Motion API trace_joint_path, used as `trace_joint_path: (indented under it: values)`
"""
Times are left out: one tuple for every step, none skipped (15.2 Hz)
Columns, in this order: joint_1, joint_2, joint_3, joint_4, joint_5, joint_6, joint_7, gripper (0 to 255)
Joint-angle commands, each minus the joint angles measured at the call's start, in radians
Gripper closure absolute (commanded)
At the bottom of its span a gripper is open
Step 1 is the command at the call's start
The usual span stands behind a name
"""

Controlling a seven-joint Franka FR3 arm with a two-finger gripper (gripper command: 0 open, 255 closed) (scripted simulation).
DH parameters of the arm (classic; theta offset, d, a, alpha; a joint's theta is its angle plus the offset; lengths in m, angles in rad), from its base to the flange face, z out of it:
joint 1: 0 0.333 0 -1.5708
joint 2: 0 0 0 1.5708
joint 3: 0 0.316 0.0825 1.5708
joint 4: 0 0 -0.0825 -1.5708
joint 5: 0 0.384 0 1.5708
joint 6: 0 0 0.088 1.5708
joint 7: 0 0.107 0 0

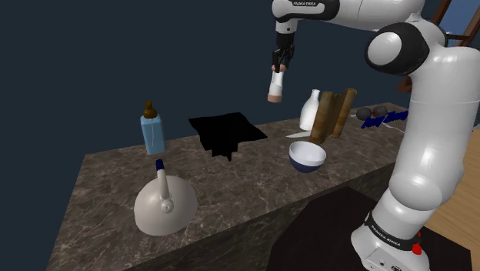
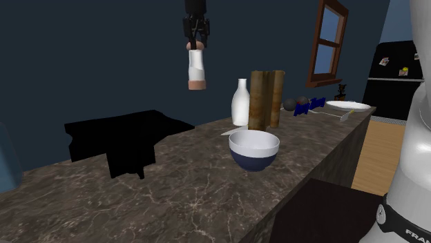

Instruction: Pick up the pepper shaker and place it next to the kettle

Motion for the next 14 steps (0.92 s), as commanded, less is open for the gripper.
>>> trace_joint_path:
  values:
    - [-0.003, 0.021, -0.001, 0.058, 0.003, -0.037, -0.007, 255]
    - [-0.004, 0.029, -0.001, 0.084, 0.004, -0.054, -0.01, 255]
    - [-0.004, 0.038, -0.001, 0.111, 0.005, -0.072, -0.012, 255]
    - [-0.005, 0.047, -0.002, 0.139, 0.006, -0.091, -0.015, 255]
    - [-0.006, 0.058, -0.002, 0.169, 0.008, -0.11, -0.018, 255]
    - [-0.007, 0.064, -0.002, 0.187, 0.008, -0.122, -0.02, 255]
    - [0.01, 0.022, 0.003, 0.125, 0.0, -0.104, 0.001, 255]
    - [0.026, -0.017, 0.009, 0.07, -0.007, -0.091, 0.022, 255]
    - [0.041, -0.052, 0.015, 0.02, -0.014, -0.079, 0.043, 255]
    - [0.055, -0.085, 0.022, -0.025, -0.02, -0.07, 0.064, 255]
    - [0.069, -0.117, 0.029, -0.067, -0.026, -0.063, 0.085, 255]
    - [0.082, -0.146, 0.037, -0.105, -0.031, -0.057, 0.106, 255]
    - [0.095, -0.174, 0.046, -0.141, -0.036, -0.052, 0.128, 255]
    - [0.107, -0.2, 0.055, -0.174, -0.04, -0.048, 0.15, 255]
